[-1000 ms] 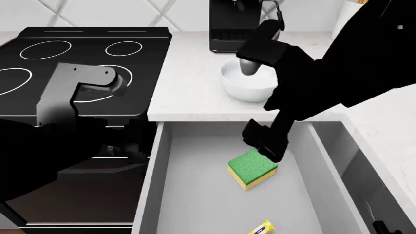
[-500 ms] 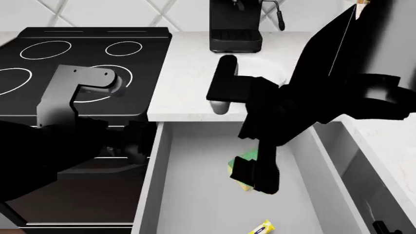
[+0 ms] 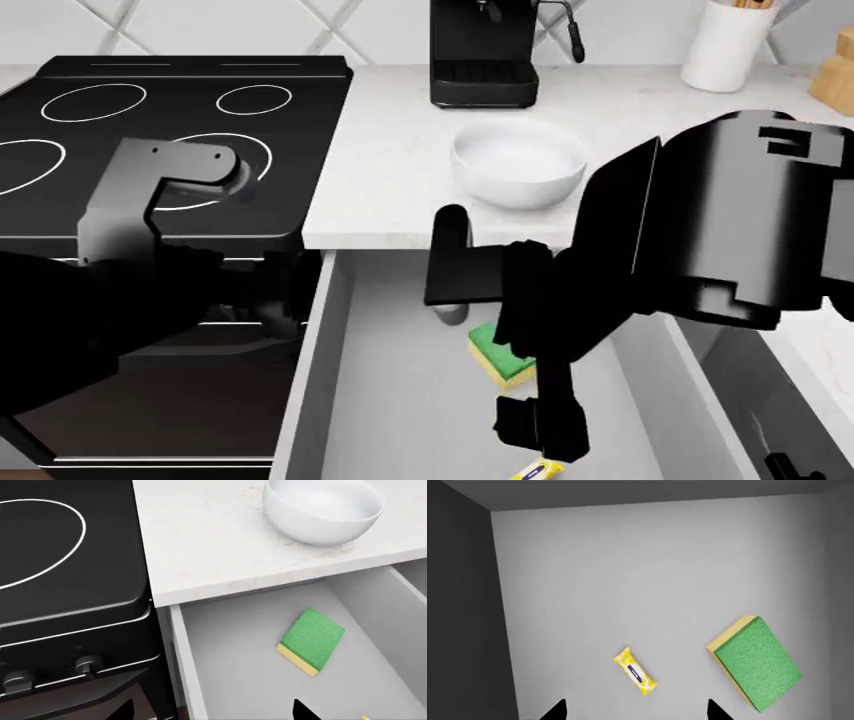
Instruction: Place the bar in the bowl and close the drawer.
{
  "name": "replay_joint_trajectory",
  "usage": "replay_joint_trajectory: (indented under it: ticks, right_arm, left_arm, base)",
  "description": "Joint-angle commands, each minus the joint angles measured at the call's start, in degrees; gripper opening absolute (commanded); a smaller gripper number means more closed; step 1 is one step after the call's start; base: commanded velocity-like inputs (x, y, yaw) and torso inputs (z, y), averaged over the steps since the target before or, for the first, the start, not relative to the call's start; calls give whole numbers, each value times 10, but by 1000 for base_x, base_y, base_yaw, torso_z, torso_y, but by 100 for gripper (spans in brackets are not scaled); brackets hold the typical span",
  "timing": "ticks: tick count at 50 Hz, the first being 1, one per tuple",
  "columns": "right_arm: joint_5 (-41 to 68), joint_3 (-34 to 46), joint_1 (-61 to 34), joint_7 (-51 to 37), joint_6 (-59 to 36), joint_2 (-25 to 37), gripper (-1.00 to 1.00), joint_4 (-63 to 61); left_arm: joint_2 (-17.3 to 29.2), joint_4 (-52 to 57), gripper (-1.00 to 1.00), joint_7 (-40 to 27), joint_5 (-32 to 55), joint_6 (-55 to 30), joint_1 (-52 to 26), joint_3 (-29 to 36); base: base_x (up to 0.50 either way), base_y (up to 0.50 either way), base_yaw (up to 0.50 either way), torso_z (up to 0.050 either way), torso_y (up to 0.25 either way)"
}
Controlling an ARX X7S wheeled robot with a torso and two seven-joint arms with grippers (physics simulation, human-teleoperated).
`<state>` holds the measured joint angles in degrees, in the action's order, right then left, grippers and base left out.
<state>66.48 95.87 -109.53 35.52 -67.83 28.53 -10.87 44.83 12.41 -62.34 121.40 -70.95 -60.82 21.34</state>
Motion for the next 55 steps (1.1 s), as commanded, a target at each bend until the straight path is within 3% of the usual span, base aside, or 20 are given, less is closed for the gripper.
replay_joint_trajectory:
  ticks: [1, 32, 55]
  right_arm:
    - [-18, 16, 36, -14, 20, 4, 100, -14]
    - [-76, 56, 86, -47, 44, 1, 100, 9]
    - [-205, 136, 112, 13, 141, -47, 100, 95]
  left_arm:
    - [0, -2, 100, 10, -10, 1, 5, 2]
    - [5, -2, 100, 26, -19, 8, 12, 8]
    - [-1, -17, 100, 51, -41, 7, 11, 15]
  base:
    - [0, 0, 0, 0, 0]
    - [0, 0, 0, 0, 0]
    - [0, 0, 0, 0, 0]
